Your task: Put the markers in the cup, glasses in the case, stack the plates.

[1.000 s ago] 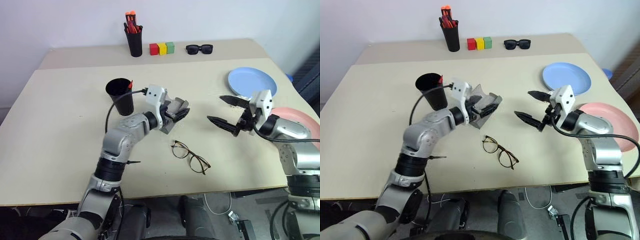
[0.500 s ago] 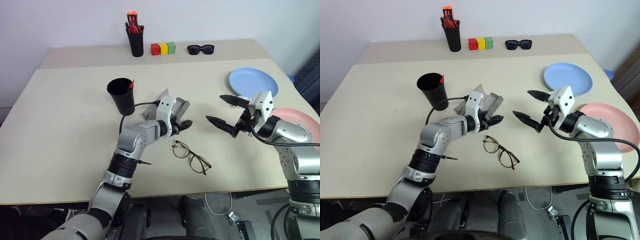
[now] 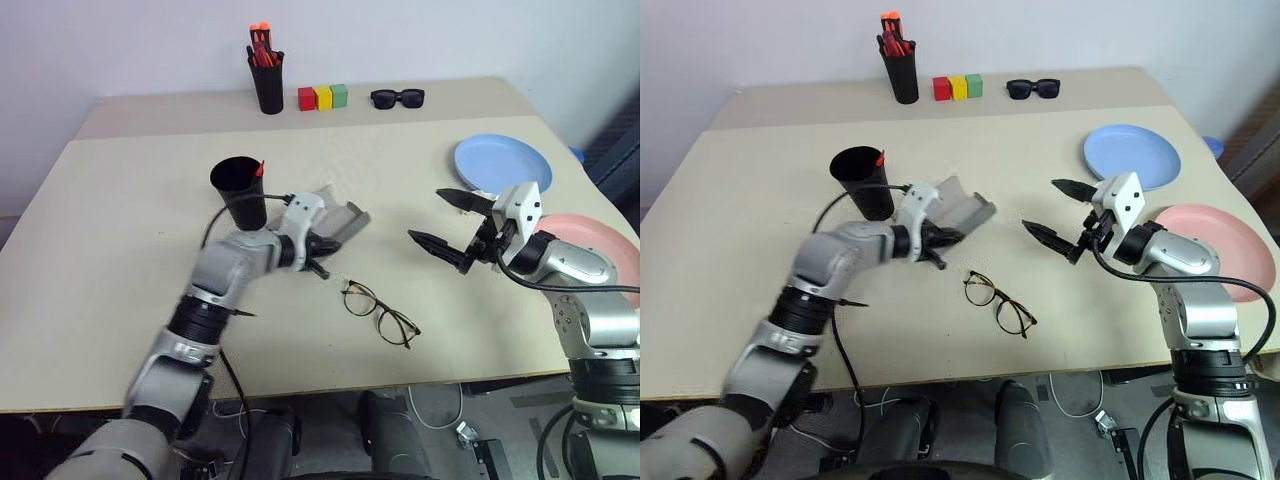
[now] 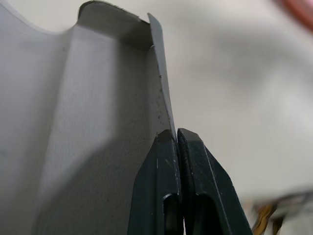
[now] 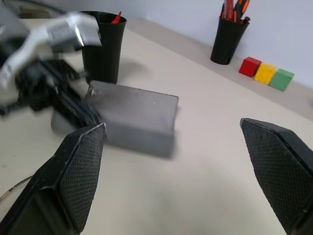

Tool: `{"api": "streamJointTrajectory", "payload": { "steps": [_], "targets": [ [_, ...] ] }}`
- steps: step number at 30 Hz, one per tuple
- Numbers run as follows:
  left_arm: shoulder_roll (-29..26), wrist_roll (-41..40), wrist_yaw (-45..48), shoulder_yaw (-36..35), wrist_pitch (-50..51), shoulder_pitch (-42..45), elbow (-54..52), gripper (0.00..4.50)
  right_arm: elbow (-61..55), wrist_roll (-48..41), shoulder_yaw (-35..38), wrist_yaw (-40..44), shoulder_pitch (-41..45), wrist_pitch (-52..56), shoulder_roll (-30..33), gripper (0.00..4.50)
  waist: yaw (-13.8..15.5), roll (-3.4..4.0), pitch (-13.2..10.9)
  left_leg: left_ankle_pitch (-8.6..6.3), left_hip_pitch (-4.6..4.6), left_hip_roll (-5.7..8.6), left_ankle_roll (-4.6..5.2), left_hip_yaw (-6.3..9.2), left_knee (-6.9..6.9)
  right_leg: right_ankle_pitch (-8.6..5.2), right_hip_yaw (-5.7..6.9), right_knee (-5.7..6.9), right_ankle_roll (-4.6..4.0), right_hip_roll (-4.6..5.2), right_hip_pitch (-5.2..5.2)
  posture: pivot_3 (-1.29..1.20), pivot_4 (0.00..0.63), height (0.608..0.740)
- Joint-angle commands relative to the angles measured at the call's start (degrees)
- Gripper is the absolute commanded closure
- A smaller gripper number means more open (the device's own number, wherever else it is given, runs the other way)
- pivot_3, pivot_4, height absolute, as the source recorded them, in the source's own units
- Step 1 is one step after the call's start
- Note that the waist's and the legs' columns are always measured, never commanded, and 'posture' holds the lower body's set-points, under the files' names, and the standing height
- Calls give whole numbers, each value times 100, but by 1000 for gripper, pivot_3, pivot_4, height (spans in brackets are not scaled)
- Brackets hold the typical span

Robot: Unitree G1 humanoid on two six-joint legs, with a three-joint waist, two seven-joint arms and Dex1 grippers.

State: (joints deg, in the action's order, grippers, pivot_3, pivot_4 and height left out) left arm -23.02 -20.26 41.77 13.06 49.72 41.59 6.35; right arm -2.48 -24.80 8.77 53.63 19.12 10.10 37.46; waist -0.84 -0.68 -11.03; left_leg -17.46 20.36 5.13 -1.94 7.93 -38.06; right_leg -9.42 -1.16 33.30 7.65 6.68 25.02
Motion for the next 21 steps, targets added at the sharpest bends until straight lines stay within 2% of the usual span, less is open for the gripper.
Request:
{"api": "streamJointTrajectory", "payload": {
  "steps": [1,6,10,13,15,21],
  "targets": [
    [-611,204,1252,273,-896,194,196,4477,1,17,19,31,178,-159,-25,0,9,0,0,0,1,1,0,0,0,0,0,-1,0,0,0,0,150,740],
    [-1084,471,2595,461,-2213,232,767,4477,5,39,-40,44,183,-199,-57,0,35,0,0,-1,5,2,1,2,0,0,1,-5,0,2,0,0,150,740],
    [-1083,843,2915,570,-2921,314,1236,4477,16,57,-43,52,197,-207,-54,0,23,0,0,-1,5,1,2,3,0,1,1,-5,-1,2,0,0,150,740],
    [-1206,862,3476,583,-3518,165,1160,4477,13,67,-44,53,204,-204,-46,0,10,0,-1,-2,6,1,3,2,0,0,1,-5,0,2,2,0,150,740],
    [-1305,837,3719,558,-3484,111,1108,4477,18,68,-41,56,208,-204,-42,0,0,0,-1,-3,7,0,4,1,0,0,0,-4,-1,2,5,0,150,740],
    [-1554,1071,4123,532,-4288,-49,1298,4477,63,78,-70,72,231,-222,-72,0,10,0,-1,-3,7,-1,6,0,1,0,0,-1,-1,1,7,0,150,740]
  ]
}}
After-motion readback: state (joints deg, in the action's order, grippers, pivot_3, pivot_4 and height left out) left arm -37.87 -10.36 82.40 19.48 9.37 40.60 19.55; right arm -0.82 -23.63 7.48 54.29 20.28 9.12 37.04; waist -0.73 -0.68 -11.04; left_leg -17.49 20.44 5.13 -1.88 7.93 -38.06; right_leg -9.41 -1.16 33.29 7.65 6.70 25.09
